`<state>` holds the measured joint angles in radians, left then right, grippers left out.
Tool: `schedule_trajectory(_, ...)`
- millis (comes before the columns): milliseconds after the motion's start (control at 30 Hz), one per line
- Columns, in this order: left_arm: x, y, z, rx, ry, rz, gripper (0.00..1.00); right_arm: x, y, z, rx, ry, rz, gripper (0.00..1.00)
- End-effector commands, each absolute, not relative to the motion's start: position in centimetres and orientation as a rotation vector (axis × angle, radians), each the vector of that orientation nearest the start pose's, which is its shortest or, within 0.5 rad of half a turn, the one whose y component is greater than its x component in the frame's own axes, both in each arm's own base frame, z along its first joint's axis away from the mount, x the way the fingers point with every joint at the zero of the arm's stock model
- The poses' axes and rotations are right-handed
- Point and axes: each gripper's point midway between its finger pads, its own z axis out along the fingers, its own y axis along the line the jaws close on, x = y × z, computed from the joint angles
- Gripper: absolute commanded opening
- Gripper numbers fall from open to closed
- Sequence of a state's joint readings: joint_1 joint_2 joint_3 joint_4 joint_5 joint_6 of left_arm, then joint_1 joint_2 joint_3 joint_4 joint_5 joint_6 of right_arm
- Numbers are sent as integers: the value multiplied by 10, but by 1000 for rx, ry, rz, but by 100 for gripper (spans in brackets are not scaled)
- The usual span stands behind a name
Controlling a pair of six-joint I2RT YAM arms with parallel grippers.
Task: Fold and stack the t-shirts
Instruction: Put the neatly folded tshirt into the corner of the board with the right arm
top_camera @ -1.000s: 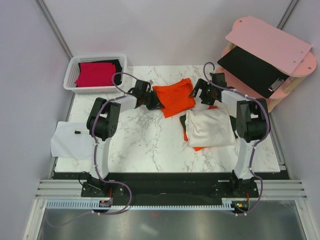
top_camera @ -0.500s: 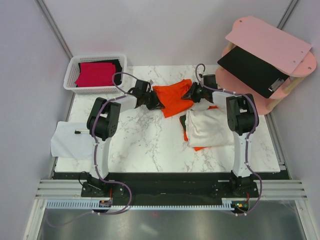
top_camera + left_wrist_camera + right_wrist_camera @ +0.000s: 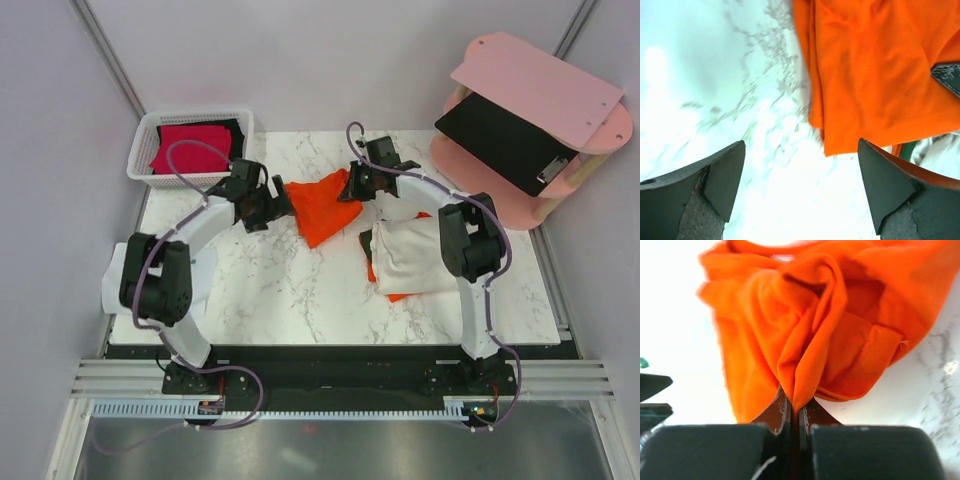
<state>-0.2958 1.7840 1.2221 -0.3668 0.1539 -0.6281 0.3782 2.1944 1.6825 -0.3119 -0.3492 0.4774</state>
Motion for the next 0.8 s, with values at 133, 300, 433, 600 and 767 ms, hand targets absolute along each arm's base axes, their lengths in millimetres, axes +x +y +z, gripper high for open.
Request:
schedule_trajectory(133,349,-122,121,-339,2499,-312,100,461,258,207,-126,2275,753,0)
schedule_trajectory(300,330,-116,96,-338,2566,-272,100,425,235,232,-114,2271,697,0)
schedule_trajectory(433,321,-116,80,-347,2608,-273,100,396,214,257,-80,2237,651,0)
schedule_trajectory(600,314,-116,75,-341,2623,-280,100,361,168,229,58,2309,496,0)
schedule_trajectory(767,311,-116,79,-334,2612,-291,100,336,111,177,264,2395,454,1)
